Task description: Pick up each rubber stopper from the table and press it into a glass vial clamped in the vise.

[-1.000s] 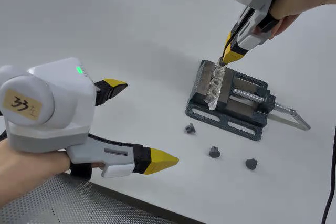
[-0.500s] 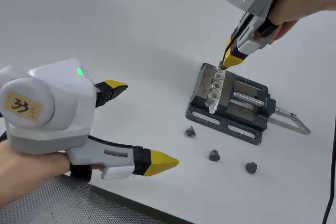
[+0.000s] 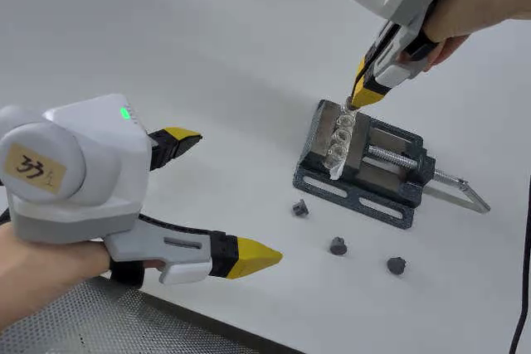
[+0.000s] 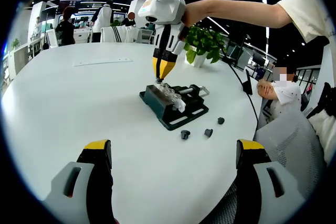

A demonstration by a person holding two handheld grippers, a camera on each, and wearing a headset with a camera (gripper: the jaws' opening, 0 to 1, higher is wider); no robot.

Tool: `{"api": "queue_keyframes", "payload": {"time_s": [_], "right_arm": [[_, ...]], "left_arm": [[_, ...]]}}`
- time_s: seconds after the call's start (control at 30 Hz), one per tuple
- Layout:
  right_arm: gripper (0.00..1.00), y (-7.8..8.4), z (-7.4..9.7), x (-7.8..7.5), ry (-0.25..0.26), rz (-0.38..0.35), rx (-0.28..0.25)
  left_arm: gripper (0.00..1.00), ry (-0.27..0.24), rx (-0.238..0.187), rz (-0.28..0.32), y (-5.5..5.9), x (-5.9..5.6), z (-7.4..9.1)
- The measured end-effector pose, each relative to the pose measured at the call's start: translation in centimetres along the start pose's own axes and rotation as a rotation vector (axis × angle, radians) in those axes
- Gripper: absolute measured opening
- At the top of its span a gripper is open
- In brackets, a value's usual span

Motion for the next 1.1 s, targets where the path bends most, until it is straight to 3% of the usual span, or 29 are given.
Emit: {"api": "queue_keyframes", "payload": {"time_s": [0.37,0.7,0.87,1.1], "right_arm": [[0.00,-0.04,0.01,-0.35,0.020,0.013,0.005],[0.00,-0.09,0.11,-0.22,0.036,0.049,0.015],[0.00,0.09,0.20,-0.45,0.015,-0.010,-0.010],[0.00,0.08,0.16,-0.39,0.009,-0.014,-0.016]], "left_arm": [[0.98,-0.009,-0.011,-0.006,-0.13,0.31,0.19],[0.98,0.002,0.012,-0.029,0.18,-0.01,-0.06],[0.98,0.003,0.009,-0.028,0.23,0.08,-0.03],[0.98,0.008,0.011,-0.031,0.27,-0.07,-0.11]]}}
Point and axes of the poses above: the centre of the closed fingertips' face, and the gripper's own axes: z roughly backward along the fingers, x roughly to its left, y roughly out of its underside, the point moved 1 cm from there along z, roughly backward along the fingers, and after that the axes turned 4 degrees about x, right-handed, at the moved point
